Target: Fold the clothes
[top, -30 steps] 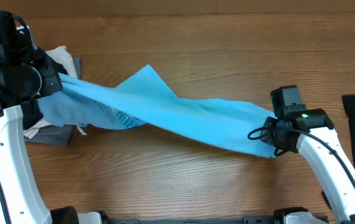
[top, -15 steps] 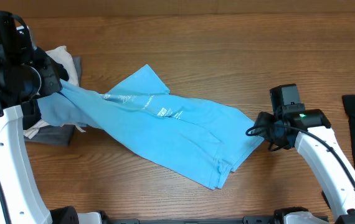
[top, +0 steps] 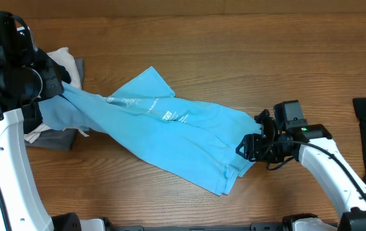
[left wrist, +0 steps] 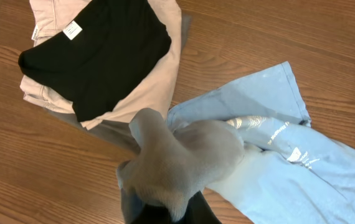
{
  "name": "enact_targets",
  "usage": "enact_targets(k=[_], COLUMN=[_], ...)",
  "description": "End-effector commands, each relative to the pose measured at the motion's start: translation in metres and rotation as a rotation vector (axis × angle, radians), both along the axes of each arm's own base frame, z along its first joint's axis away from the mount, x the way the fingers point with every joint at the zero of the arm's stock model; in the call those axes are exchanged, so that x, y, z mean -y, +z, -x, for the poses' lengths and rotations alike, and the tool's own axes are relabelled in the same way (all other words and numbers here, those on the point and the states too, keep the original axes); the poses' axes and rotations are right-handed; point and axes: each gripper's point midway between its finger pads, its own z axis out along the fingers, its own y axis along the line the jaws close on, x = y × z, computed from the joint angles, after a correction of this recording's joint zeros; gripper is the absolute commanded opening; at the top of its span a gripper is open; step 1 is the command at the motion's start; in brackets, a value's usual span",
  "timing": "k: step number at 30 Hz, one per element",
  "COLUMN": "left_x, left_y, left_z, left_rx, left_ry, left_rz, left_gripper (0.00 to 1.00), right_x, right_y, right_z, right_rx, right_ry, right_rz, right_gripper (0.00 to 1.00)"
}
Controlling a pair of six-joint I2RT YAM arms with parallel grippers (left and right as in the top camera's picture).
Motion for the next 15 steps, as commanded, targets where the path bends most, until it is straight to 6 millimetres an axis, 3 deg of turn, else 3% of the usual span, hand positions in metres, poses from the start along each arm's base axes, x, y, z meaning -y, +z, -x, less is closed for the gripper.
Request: enact_targets(k=[1,8,13,15], left_x=[0.001,0.004,0.004,0.004], left_y=[0.004,0.004,0.003,0.003], left_z=[-0.001,-0.001,0.0,0.001], left_rx=[0.018,0.019,0.01,0.007], left_ry=[0.002,-0.006,-0.006,-0.006], left_rz=[-0.003,0.01,0.011,0.012], left_gripper=[0.06,0.07,0.06,0.06], right_x=[-0.015,-0.036,-0.037,-0.035], right_y=[-0.004,-0.024,-0.038,-0.039], right_z=[0.007,0.008,0.005,0.0], right_rx=[-0.014,-0.042,-0.073,-0.053], right_ry=[0.068,0.144,0.112,0.109], right_rz=[-0.071,-0.066,-0.031,-0.02], right_gripper=[0.61,0.6,0.47,0.46])
